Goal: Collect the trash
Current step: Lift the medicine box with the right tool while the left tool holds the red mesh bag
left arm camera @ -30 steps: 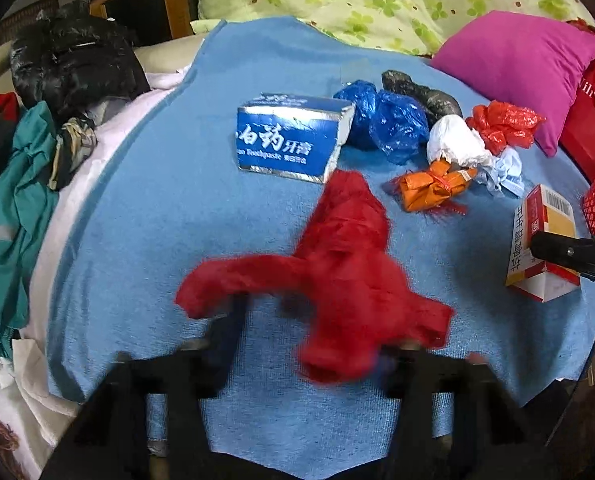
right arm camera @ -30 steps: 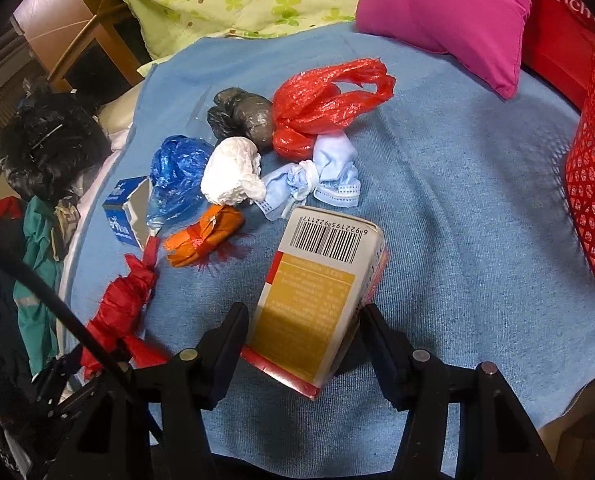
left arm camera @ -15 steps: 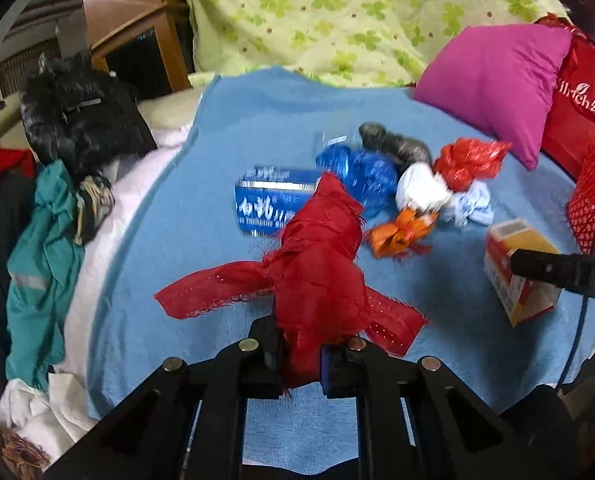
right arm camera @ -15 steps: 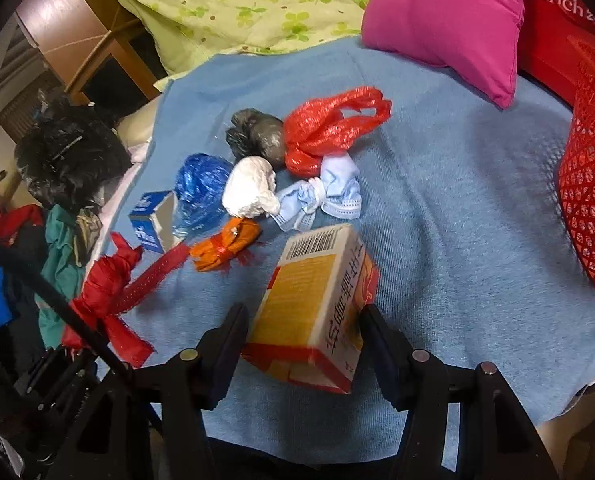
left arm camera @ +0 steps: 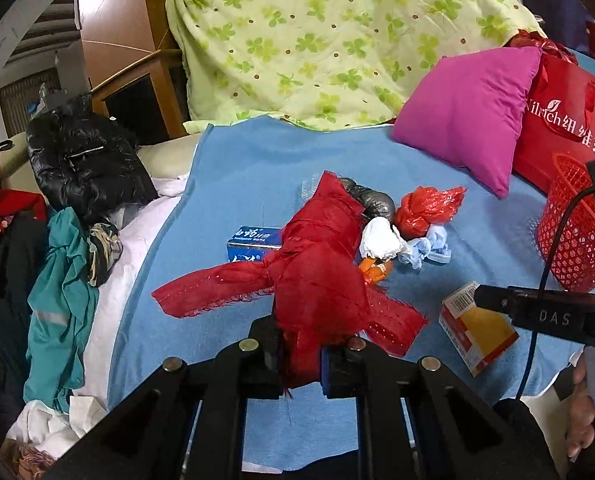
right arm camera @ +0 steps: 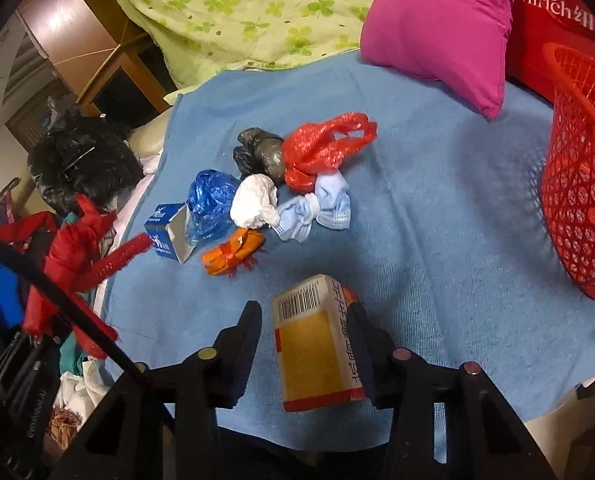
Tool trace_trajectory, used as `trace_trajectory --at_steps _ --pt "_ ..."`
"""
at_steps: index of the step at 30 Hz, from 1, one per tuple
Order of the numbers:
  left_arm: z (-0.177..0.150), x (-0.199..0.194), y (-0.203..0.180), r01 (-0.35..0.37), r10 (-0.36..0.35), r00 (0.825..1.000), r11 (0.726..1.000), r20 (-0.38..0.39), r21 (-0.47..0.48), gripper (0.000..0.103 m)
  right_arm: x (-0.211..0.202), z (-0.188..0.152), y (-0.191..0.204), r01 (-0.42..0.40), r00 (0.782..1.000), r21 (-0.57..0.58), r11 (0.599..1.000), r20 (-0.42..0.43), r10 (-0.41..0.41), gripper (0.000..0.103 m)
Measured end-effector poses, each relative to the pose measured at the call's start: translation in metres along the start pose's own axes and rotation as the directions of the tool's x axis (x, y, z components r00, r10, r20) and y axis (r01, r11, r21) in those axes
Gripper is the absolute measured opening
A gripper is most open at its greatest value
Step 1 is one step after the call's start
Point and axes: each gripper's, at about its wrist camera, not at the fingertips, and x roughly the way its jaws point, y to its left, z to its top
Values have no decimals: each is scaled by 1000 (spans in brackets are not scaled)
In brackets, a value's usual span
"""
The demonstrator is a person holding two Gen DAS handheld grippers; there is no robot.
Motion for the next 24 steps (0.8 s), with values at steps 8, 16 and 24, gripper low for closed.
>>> trace_trajectory --at_steps 8,16,24 --pt "-1 0 -2 -11 11 1000 1000 1 4 13 18 -10 8 51 998 -74 996 -36 -54 67" --pt "-1 1 -2 -20 20 1000 1000 0 11 13 37 -20 10 128 990 -137 982 -39 -135 56" --pt "2 0 -9 -16 16 1000 1000 0 24 13 21 -13 0 112 994 -98 989 4 -112 53"
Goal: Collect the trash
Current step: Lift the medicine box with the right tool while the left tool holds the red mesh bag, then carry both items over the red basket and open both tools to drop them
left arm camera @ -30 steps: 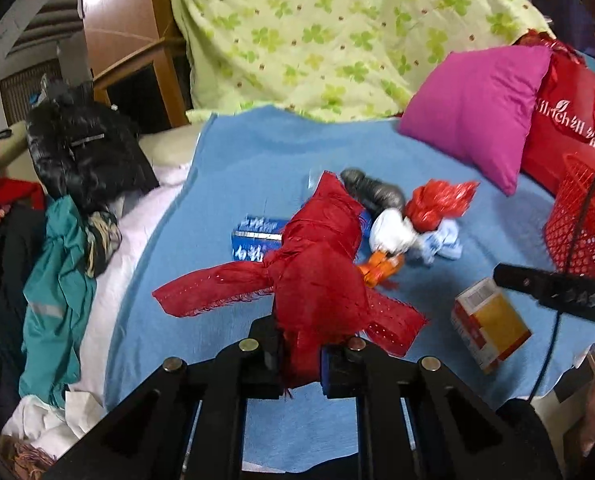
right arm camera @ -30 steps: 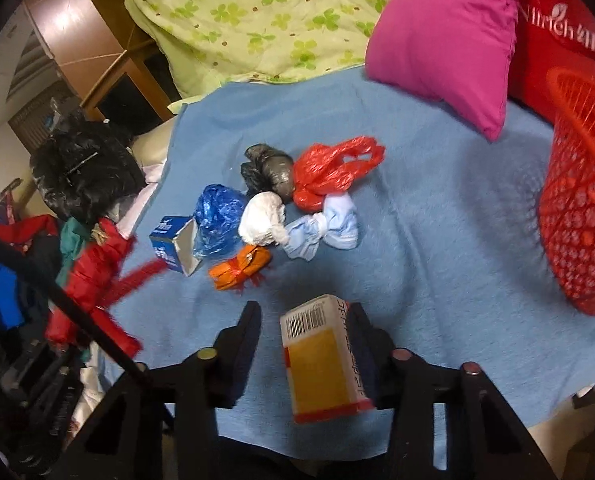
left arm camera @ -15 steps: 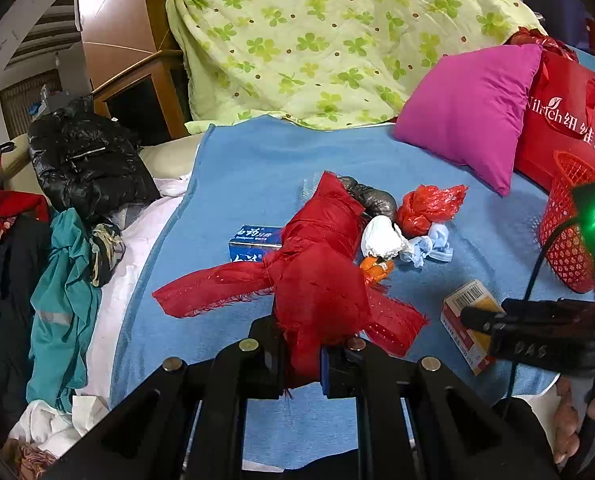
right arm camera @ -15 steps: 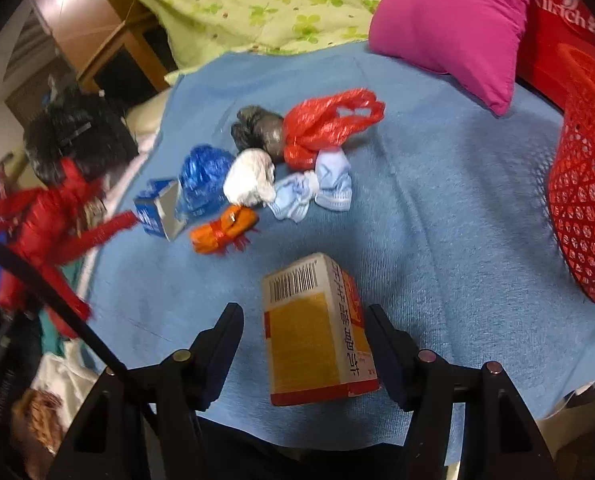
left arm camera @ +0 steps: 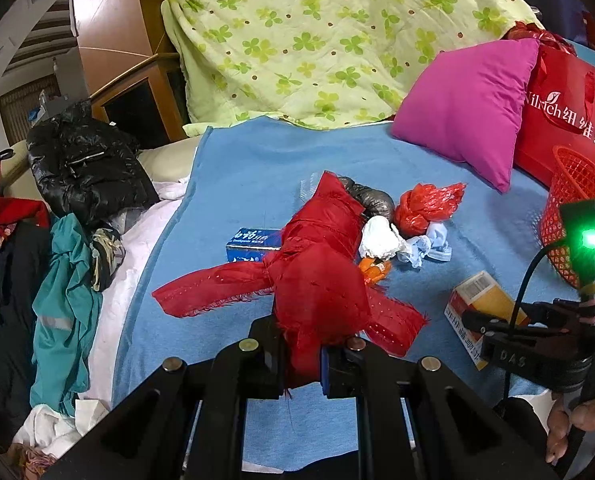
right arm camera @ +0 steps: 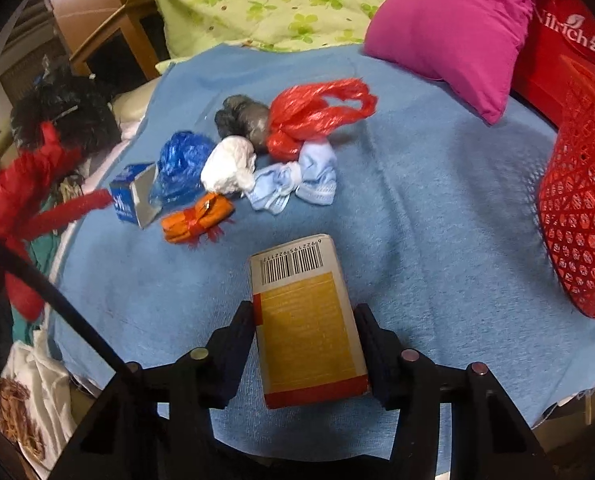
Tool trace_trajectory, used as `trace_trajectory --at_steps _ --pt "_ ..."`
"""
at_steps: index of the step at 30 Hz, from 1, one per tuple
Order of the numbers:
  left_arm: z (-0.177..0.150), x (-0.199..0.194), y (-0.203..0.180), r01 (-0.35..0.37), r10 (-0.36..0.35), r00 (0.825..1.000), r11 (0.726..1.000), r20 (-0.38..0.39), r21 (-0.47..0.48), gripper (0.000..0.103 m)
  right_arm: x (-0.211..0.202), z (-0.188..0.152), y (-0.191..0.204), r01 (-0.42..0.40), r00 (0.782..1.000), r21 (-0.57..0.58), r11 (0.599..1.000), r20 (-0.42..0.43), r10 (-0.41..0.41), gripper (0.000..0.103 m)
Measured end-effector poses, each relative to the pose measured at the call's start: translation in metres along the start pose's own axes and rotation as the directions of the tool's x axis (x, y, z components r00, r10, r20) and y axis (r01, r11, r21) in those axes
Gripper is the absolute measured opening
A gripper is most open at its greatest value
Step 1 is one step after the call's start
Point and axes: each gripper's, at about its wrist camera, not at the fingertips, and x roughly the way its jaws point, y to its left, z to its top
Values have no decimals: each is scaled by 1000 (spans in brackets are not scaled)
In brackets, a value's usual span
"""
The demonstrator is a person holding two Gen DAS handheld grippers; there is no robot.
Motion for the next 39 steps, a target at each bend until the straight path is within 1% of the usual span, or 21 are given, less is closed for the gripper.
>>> trace_trajectory --at_steps 5,10,16,22,28,36,39 --pt "6 -3 -6 7 -7 1000 1000 11 12 13 -21 10 -10 -27 998 37 999 52 25 53" --pt "13 -9 -15 18 -19 999 999 26 27 13 -47 20 -17 -48 992 51 998 119 42 53" --pt "23 -18 -28 32 -35 998 998 45 50 13 -81 27 -26 -55 978 63 996 205 41 53" --pt "33 -28 -44 49 -54 996 996 67 77 13 -120 33 -43 -58 956 83 995 293 31 53" --pt "46 -42 -73 72 -85 991 989 100 130 14 -157 34 -71 -49 931 127 991 364 -1 53" --pt "62 -52 -116 108 -134 983 974 122 199 14 -190 31 -116 -38 909 203 979 413 -50 53" --pt "68 -55 -132 122 -153 980 967 129 223 14 -199 30 -135 -51 903 237 970 426 -57 53"
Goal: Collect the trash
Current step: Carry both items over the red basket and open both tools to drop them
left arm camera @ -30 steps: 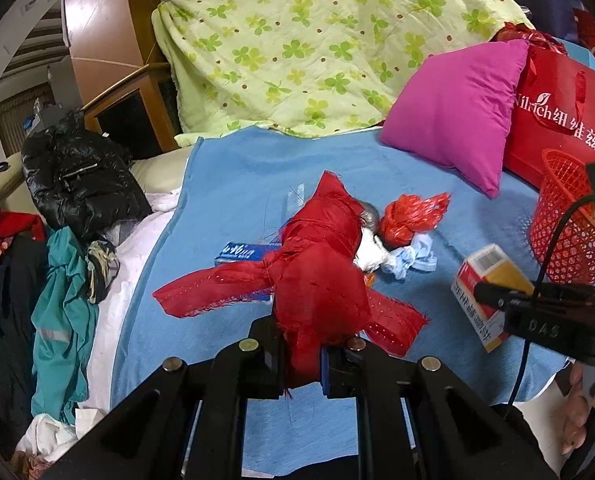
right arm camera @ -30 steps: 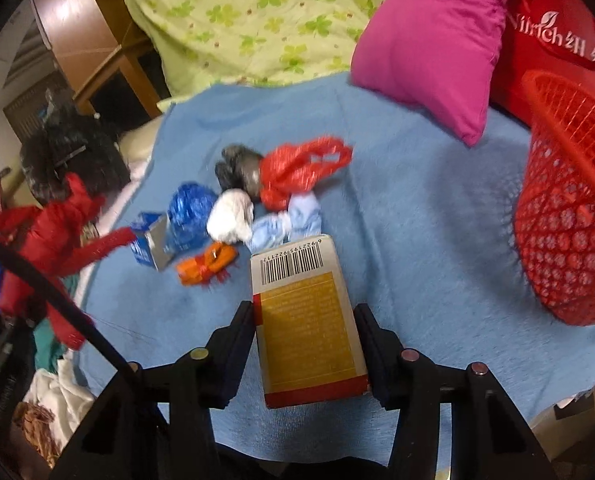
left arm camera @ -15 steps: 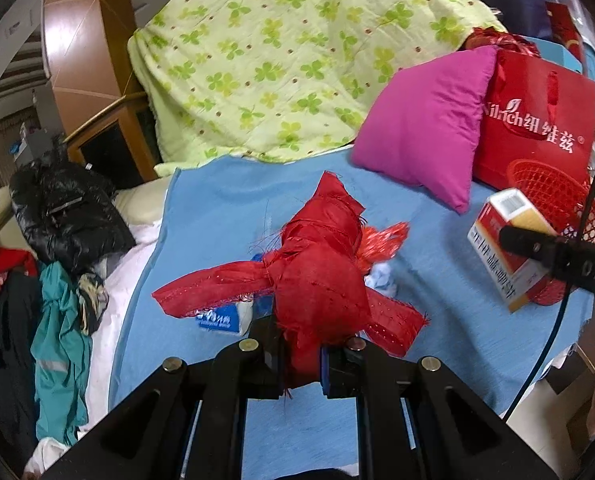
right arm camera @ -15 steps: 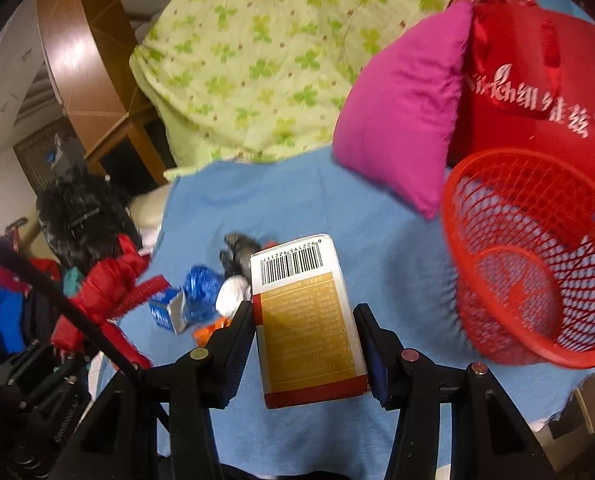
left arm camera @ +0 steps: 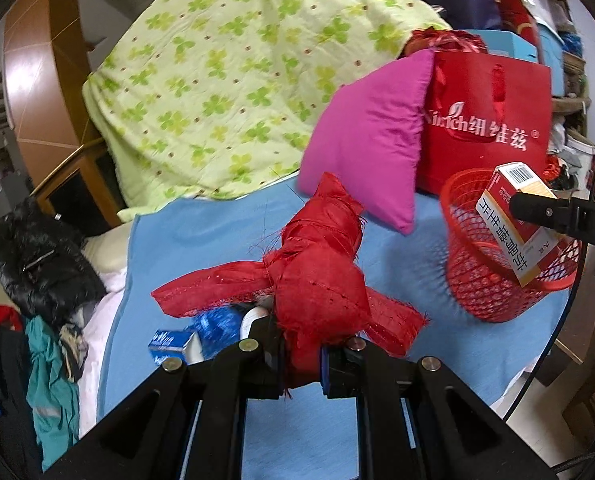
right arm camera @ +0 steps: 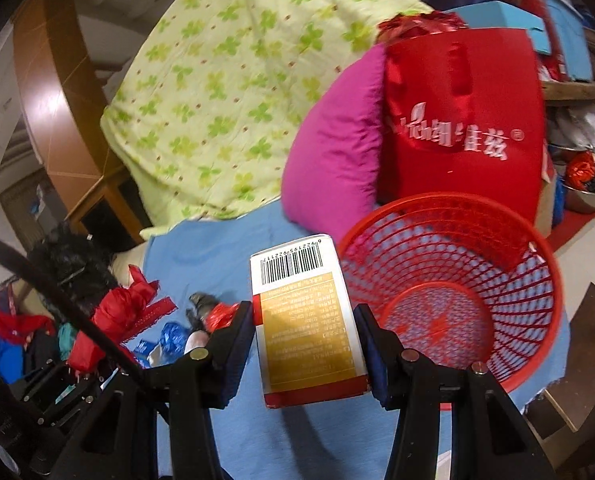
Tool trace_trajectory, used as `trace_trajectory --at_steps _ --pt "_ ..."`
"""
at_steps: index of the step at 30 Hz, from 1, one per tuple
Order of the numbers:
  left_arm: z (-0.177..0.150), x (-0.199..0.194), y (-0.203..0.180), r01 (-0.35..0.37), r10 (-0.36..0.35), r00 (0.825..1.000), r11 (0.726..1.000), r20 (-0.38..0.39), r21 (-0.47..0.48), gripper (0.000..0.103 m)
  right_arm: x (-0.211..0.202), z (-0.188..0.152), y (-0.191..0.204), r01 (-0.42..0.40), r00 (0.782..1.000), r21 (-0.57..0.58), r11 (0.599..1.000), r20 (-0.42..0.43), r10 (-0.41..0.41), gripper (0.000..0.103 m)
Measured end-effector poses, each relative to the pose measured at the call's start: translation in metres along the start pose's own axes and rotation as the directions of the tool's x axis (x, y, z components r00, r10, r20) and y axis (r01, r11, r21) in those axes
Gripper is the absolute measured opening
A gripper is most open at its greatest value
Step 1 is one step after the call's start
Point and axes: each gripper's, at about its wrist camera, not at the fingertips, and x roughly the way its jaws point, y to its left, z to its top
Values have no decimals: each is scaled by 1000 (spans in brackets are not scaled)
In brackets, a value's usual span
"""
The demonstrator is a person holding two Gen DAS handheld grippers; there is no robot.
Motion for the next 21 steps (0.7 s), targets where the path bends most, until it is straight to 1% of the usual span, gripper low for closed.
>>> trace_trajectory --at_steps 2,4,6,7,10,12,13,14,15,16,18,19,20,21 --pt "7 1 -11 22 -22 1000 1000 5 10 14 -3 4 -13 3 1000 29 1000 9 -3 53" --pt "14 5 -19 62 -62 998 998 2 13 14 -7 8 -29 9 1000 61 998 20 -10 53" --pt "22 11 -30 125 -125 992 992 -6 18 14 -10 12 -49 8 1000 112 994 30 -11 53" --pt "28 15 -38 183 -183 983 983 -9 13 14 -12 13 -58 3 999 138 990 33 -7 53" --pt "42 27 -57 290 -290 957 957 -18 13 14 -14 17 -90 -12 999 232 973 52 0 53" --pt "51 37 -69 354 -353 935 935 -30 14 14 -12 19 -109 -20 999 283 959 53 5 54" --pt "57 43 -79 390 -389 920 921 -42 9 14 -11 19 -117 -25 999 300 954 50 10 54" --pt "61 47 -84 410 -409 911 912 -48 8 14 -9 19 -124 -31 999 322 946 46 17 54" --pt "66 53 -92 440 -439 897 898 -57 12 16 -8 19 -130 -34 999 339 940 44 20 55" --pt "69 57 -100 456 -454 889 890 -66 19 17 -6 19 -135 -35 999 350 936 43 21 55" --pt "75 63 -112 465 -462 884 885 -75 29 17 -4 18 -142 -33 999 366 930 36 21 56" --pt "77 67 -121 473 -469 880 880 -78 42 26 -2 18 -145 -33 999 374 927 33 22 58" --pt "78 69 -125 473 -469 880 880 -81 51 33 -1 16 -149 -32 999 386 922 25 24 58" --pt "79 70 -130 468 -463 882 882 -82 59 49 1 16 -151 -31 1000 393 919 17 27 59"
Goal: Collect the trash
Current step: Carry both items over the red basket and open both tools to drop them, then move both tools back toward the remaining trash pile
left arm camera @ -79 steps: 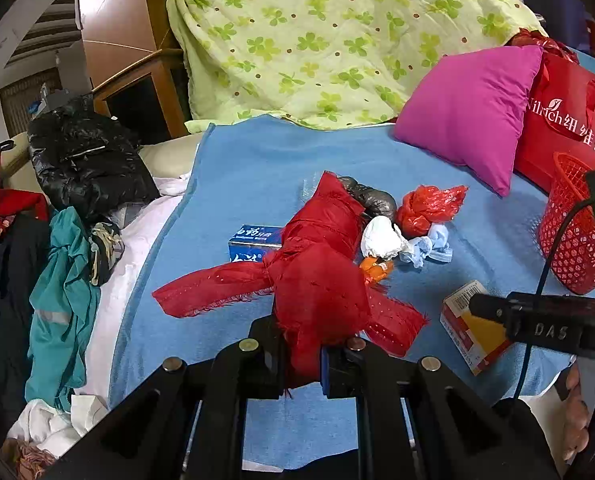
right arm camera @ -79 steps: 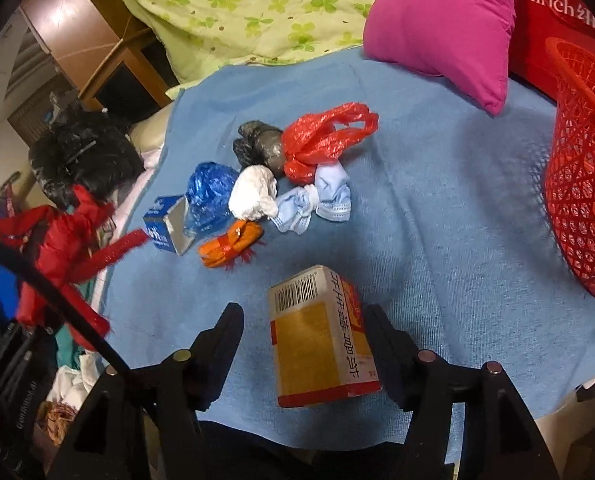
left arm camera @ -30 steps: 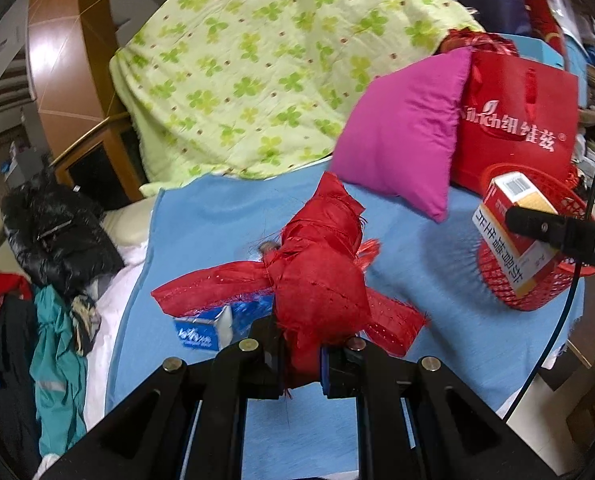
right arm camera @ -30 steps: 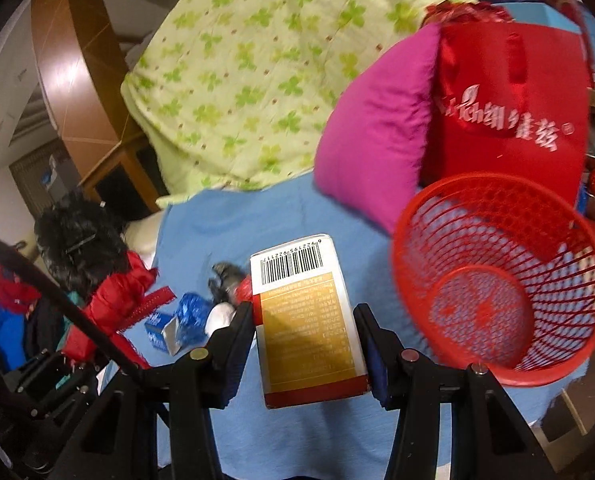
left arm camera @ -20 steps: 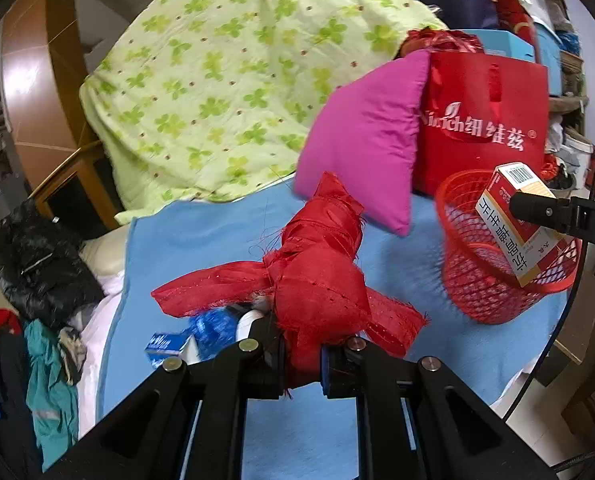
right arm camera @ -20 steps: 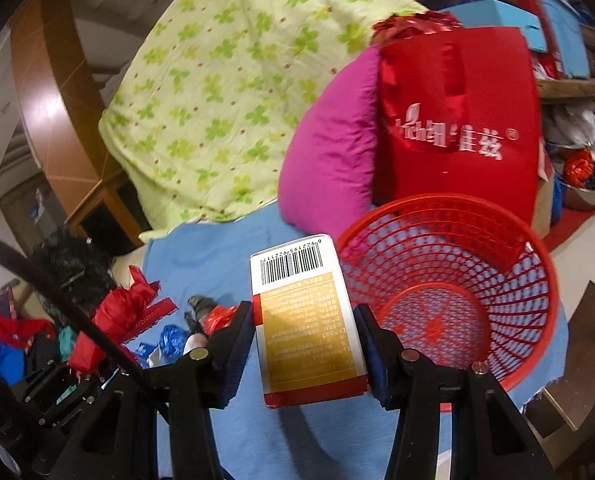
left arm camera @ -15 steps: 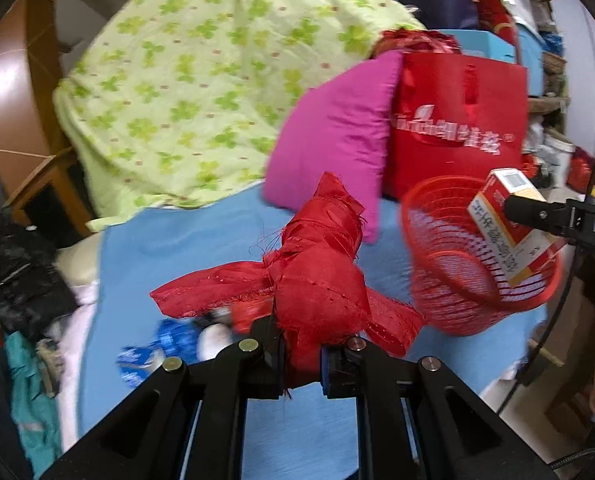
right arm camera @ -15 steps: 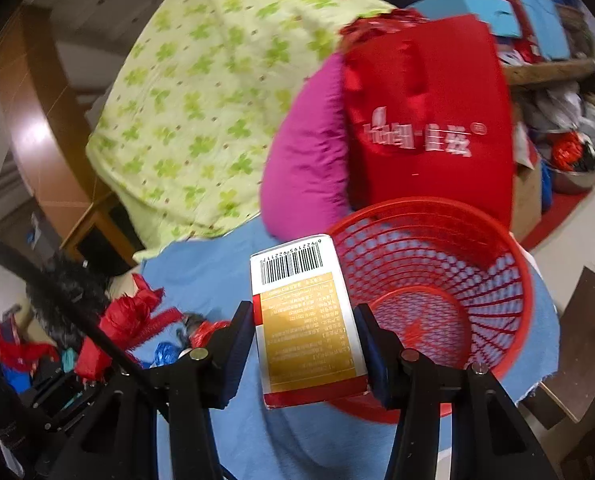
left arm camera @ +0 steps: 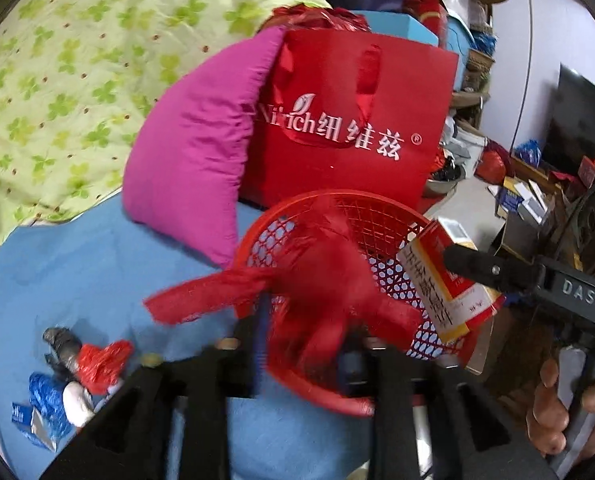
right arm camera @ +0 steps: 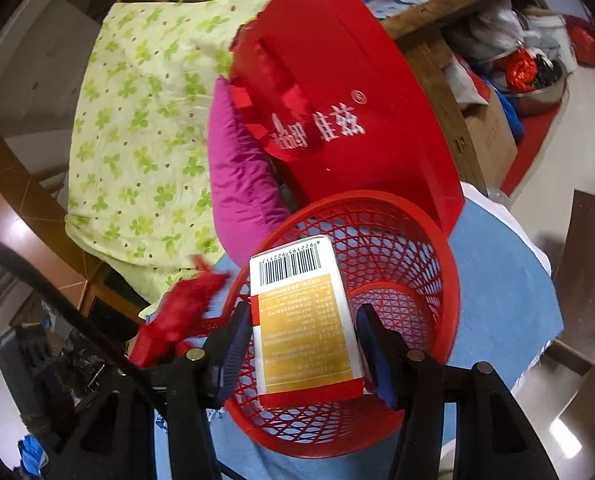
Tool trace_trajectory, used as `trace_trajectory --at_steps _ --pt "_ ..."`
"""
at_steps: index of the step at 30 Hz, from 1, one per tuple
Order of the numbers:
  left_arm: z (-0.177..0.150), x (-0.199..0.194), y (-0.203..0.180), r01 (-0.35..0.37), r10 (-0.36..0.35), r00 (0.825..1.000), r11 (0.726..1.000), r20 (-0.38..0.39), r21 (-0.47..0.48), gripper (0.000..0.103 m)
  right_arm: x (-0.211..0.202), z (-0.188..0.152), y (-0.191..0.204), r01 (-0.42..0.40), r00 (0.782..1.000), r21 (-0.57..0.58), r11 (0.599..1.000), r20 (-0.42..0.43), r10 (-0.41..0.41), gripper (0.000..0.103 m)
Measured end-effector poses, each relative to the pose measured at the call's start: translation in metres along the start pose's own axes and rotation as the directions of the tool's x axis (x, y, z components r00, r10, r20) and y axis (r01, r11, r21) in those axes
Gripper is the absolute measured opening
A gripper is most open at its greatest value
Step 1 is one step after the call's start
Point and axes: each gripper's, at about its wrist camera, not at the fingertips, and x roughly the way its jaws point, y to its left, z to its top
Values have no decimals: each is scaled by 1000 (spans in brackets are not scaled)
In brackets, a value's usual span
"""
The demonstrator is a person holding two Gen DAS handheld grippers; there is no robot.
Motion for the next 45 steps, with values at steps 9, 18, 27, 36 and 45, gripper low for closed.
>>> trace_trajectory --at_steps 9,18,27,36,45 --pt "-14 -17 14 -40 41 999 999 29 -33 58 -9 -3 2 -28 999 -5 1000 38 28 64" --pt "-94 -63 79 -189 188 982 972 -22 -138 59 -35 -39 81 -193 966 -277 941 116 232 64" --pt "-182 -125 157 -436 435 898 862 -65 -257 60 -26 -119 180 -298 929 -528 795 31 369 82" --pt "-247 -168 211 -531 532 840 763 -109 -368 63 13 -205 249 -329 942 -662 674 -179 284 82" --pt "-289 -204 255 -572 595 795 668 -119 -475 63 12 -248 294 -327 942 -741 586 -208 263 82"
